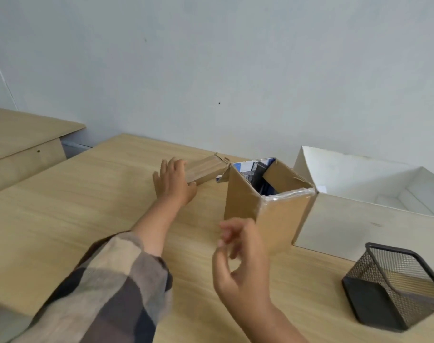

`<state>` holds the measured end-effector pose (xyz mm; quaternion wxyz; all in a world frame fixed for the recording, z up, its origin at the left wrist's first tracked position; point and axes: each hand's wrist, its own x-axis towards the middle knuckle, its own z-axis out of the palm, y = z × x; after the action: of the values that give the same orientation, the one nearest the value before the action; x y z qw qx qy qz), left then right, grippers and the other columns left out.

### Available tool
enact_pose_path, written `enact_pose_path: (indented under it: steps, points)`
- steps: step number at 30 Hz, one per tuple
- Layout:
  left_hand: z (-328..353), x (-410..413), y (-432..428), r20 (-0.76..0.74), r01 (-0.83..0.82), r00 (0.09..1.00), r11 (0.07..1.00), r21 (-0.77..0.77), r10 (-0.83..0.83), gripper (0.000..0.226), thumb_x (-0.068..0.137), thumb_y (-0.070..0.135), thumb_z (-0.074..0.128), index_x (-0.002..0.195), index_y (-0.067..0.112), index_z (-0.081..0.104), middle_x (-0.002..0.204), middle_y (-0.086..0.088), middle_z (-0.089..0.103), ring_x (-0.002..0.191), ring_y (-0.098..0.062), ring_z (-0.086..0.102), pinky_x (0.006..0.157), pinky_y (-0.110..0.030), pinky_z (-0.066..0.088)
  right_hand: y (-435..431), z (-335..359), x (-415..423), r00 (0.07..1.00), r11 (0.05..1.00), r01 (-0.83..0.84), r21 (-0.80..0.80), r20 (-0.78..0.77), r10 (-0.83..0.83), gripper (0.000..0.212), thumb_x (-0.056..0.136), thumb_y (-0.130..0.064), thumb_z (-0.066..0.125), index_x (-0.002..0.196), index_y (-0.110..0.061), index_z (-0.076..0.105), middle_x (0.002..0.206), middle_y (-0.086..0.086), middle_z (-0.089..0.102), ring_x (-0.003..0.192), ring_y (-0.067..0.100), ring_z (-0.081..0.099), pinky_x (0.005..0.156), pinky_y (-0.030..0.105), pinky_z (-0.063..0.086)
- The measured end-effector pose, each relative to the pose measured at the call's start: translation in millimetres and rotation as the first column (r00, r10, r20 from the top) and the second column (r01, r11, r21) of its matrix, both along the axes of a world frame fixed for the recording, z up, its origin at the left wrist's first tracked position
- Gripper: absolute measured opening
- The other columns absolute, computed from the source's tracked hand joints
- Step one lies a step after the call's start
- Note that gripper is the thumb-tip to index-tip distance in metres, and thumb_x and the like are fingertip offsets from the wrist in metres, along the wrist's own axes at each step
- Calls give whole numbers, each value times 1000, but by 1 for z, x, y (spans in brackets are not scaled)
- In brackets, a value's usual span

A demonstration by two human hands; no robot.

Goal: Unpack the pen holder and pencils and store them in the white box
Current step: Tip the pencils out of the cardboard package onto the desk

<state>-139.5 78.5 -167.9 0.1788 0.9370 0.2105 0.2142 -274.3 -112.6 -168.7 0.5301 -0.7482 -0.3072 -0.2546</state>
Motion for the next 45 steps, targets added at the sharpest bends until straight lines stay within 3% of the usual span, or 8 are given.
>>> enact_pose_path:
  steps: [4, 8, 13, 24, 29, 33, 41, 45]
  points:
    - [-10, 15, 25, -347, 115, 935, 988, 103, -72, 67, 88, 44, 45, 145, 28, 15, 155, -3, 22, 143, -28, 17, 111, -52, 20, 16, -11, 15, 989, 971, -65, -230, -141, 32, 21, 77, -25, 46, 98, -29, 51, 89, -11, 54, 83, 6, 54, 65, 23, 48]
    - [-11, -1, 36, -288, 59, 956, 998, -3, -58, 50, 80, 26, 60, 125, 19, 40, 132, -11, 45, 124, -31, 41, 97, -43, 43, 19, -19, 25, 949, 930, -141, -339, -315, 29, 21, 80, -21, 49, 99, -22, 57, 99, -10, 55, 89, 6, 54, 71, 29, 51]
    - [-4, -49, 73, -291, -32, 957, 999, -31, 22, 70, 65, 16, 69, 126, 15, 34, 126, -15, 51, 114, -37, 53, 89, -41, 48, 19, -23, 24, 916, 923, -145, -356, -402, -12, 22, 80, -12, 52, 100, -17, 59, 103, 0, 58, 88, 12, 55, 77, 27, 49]
    - [12, -169, 60, -288, 279, 920, 960, 2, -267, 67, 51, -2, 58, 115, 18, 58, 109, 0, 51, 110, -27, 48, 84, -36, 45, -10, -16, -18, 880, 943, -158, -292, -475, 0, 25, 93, -34, 49, 117, -35, 51, 105, 1, 50, 78, 9, 50, 75, 23, 44]
    - [52, -191, -1, -520, 337, 786, 937, -93, -335, 85, 56, 0, 71, 130, 32, 44, 130, 4, 40, 123, -20, 39, 90, -29, 41, -61, -13, -26, 867, 931, -51, -363, -478, -139, 11, 92, -28, 47, 97, -23, 55, 97, -1, 57, 77, 10, 51, 59, 18, 37]
    - [84, -200, -54, -588, 391, 701, 907, -156, -403, 87, 48, 21, 83, 122, 45, 45, 119, 4, 42, 102, -20, 58, 81, -37, 56, -107, -12, -18, 805, 943, 39, -331, -548, -226, 19, 86, -7, 45, 84, -24, 54, 77, -1, 58, 70, 17, 51, 56, 23, 35]
    - [111, -181, -133, -487, 500, 781, 859, 111, -392, 93, 55, 29, 84, 134, 37, 35, 115, 5, 41, 99, -13, 45, 84, -26, 43, -164, -10, 2, 667, 938, 220, -267, -660, -345, 32, 89, -4, 40, 107, -13, 65, 91, 3, 61, 86, 17, 53, 76, 27, 42]
    - [120, -176, -170, -407, 572, 813, 701, 427, -416, 72, 72, 21, 71, 133, 30, 35, 134, 8, 43, 125, -15, 36, 99, -28, 32, -174, -10, 4, 654, 935, 259, -243, -669, -355, 32, 93, -11, 42, 117, -8, 62, 100, 10, 64, 91, 17, 52, 79, 24, 38]
